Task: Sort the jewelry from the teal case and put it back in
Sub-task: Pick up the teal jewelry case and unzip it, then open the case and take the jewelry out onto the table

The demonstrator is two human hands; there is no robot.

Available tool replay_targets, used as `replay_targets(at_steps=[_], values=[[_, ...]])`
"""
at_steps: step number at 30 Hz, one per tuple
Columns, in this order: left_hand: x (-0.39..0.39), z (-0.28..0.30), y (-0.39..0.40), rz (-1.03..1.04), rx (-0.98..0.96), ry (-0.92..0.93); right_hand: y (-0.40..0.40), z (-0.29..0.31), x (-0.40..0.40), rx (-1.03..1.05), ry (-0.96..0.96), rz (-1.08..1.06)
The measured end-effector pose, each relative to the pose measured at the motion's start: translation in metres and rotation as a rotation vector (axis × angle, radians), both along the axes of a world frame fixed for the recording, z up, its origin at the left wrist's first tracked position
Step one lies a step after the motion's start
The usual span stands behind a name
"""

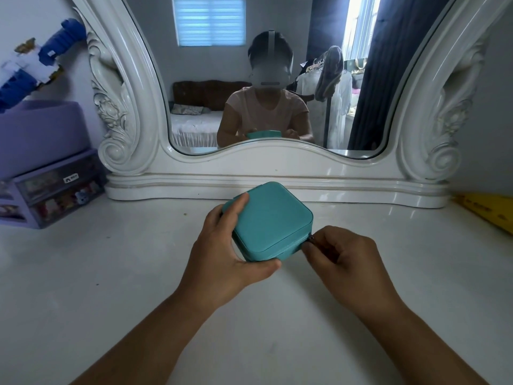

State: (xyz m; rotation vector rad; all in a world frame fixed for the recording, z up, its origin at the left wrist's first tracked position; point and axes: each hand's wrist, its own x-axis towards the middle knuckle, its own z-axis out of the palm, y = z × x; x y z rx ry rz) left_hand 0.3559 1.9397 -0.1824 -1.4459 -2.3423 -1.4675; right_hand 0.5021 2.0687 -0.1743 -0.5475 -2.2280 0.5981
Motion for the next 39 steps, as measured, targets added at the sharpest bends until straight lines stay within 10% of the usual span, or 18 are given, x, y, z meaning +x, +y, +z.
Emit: replay_targets(at_steps=[17,30,39], values=[[-0.001,0.016,-0.017,-0.653,-0.260,-0.174,0.031,0.002,0.023,0.225,-0.135,-0.038],[-0.008,0.005,-0.014,-0.478,-0.325,-0.322,0.011,0.016,0.026,-0.410,-0.218,0.323],[-0.005,0.008,-0.003,-0.205,0.001,-0.199,0.001,0.010,0.018,-0.600,-0.265,0.615]])
